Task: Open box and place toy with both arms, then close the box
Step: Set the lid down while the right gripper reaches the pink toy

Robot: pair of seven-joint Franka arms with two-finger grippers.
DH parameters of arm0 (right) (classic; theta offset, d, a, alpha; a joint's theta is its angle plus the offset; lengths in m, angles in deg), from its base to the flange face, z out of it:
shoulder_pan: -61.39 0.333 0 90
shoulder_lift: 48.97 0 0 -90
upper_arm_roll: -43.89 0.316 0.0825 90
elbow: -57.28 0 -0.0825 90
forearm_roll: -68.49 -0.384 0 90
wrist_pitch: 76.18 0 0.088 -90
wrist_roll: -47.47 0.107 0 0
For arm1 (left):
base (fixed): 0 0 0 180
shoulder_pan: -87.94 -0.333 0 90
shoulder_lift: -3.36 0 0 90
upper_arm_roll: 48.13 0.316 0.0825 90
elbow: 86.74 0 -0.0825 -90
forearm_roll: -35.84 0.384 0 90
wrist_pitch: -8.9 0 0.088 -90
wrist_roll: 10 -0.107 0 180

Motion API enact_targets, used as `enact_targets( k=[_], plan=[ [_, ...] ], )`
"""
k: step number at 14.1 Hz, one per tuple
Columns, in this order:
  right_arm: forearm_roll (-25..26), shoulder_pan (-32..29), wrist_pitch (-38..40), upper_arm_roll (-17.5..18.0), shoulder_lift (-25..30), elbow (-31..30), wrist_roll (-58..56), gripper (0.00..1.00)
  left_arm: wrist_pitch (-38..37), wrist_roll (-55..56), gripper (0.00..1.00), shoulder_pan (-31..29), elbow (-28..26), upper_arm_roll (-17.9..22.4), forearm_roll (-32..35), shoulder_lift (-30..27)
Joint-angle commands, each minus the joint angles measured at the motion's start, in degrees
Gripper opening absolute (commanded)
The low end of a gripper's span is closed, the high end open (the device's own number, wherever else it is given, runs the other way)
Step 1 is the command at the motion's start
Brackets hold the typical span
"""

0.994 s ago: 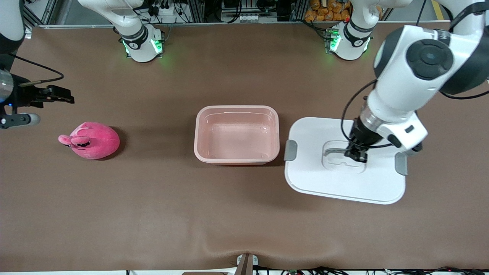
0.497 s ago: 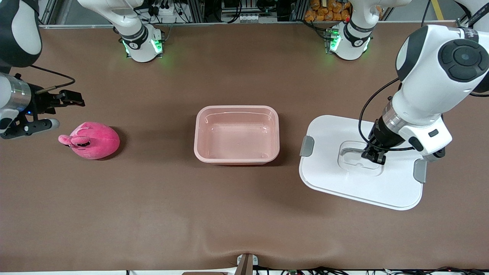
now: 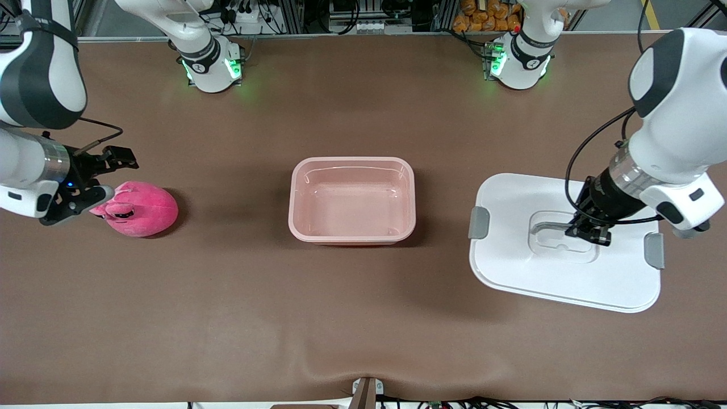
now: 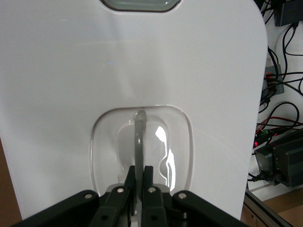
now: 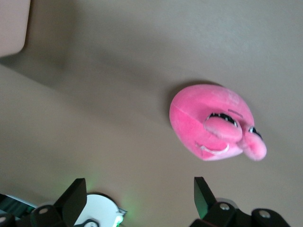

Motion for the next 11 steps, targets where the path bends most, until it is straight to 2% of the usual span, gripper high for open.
enact_targets(
  k=[1, 7, 11],
  plan=[
    [3.2, 0.0, -2.2, -0.3, -0.3, -1.0, -8.0, 1.00, -1.5, -3.3, 0.00, -2.4, -1.1, -0.3, -0.9, -1.9],
    [4.8, -3.5, -6.6, -0.4, -3.3, -1.5, -24.3, 1.00, -4.1, -5.7, 0.00, -4.3, -1.6, 0.1, -0.1, -2.3],
    [4.6, -5.4, -13.3, -0.3, -4.7, -3.5, -37.6, 1.00, -3.8, -5.9, 0.00, -5.6, -2.5, -0.1, -0.2, -2.2]
  ],
)
